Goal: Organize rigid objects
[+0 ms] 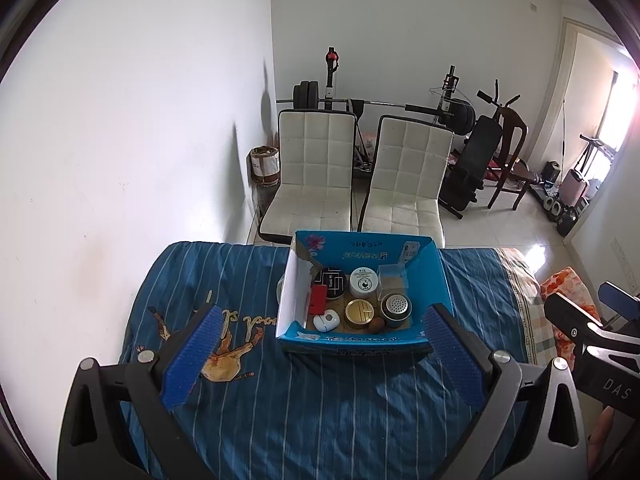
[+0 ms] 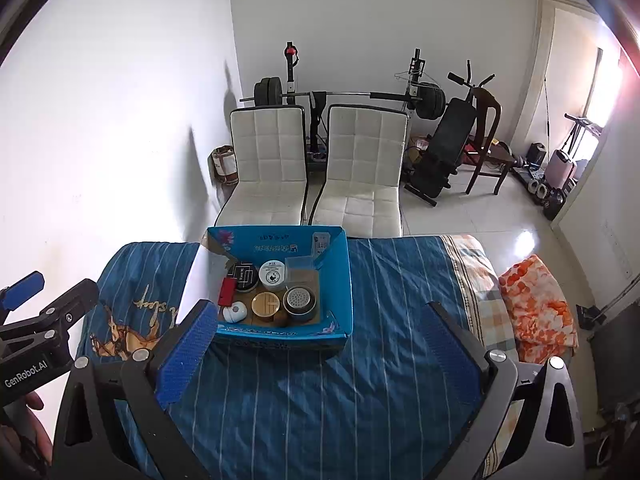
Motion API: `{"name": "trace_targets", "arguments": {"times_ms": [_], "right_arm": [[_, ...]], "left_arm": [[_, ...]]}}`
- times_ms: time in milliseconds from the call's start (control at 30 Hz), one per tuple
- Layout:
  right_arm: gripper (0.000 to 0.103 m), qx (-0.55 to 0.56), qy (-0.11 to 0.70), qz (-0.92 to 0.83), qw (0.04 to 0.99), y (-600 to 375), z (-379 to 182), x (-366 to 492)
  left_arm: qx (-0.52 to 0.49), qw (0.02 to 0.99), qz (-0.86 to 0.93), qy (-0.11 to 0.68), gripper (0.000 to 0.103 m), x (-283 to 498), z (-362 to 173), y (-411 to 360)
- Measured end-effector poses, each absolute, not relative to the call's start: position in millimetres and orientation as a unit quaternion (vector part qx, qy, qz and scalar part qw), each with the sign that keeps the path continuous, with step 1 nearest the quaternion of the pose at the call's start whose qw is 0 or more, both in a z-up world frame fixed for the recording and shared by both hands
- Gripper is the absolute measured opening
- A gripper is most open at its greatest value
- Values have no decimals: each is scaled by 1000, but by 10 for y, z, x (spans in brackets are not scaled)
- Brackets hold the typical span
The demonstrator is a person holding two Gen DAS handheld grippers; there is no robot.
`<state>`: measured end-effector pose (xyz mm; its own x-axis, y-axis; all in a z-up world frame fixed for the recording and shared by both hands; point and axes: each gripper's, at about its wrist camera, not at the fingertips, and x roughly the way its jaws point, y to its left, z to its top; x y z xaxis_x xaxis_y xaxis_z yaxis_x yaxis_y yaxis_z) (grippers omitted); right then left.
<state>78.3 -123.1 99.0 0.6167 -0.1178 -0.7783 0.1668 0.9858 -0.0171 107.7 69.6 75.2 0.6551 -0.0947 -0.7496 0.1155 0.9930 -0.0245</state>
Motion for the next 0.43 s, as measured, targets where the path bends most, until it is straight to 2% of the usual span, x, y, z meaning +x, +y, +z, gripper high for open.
{"name": "trace_targets", "arguments": {"times_ms": [433], "right_arm": [[103, 28, 433, -79, 898, -1238, 991, 791]], "left_arm": [[14, 910, -60, 410, 103, 1068, 762, 659]]}}
